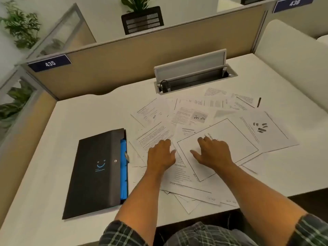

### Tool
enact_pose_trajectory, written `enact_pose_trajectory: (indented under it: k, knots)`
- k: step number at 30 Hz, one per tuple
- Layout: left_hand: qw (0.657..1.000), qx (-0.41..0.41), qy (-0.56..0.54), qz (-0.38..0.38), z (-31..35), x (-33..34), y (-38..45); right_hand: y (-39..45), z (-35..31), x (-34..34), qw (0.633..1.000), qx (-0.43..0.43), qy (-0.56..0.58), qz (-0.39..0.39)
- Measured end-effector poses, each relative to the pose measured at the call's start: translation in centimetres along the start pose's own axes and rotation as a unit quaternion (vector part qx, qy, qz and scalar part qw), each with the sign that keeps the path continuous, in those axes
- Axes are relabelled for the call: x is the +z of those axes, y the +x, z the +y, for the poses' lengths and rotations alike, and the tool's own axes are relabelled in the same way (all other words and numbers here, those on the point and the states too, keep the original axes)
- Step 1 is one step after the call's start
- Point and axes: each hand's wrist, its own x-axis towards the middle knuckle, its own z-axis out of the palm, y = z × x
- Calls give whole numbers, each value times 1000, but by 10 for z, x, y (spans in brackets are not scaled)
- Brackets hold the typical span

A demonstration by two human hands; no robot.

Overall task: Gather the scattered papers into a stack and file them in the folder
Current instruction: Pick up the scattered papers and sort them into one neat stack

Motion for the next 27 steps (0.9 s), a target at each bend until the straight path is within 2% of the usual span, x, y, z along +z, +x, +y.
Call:
enact_pose_trajectory:
  k: [4, 13, 19, 27]
  knots:
    - [995, -64, 2, -73, 4, 8, -2, -1, -14, 4, 993, 51, -21, -100]
    - [985, -142, -72, -62, 12, 13, 3, 8, -43, 2, 980, 71, 13, -186]
    - [972, -186, -128, -62, 14, 13, 8, 11, -52, 4, 982, 29, 29, -185]
    - [953, -182, -234, -59, 12, 25, 11, 1, -62, 6, 990, -45, 17, -132]
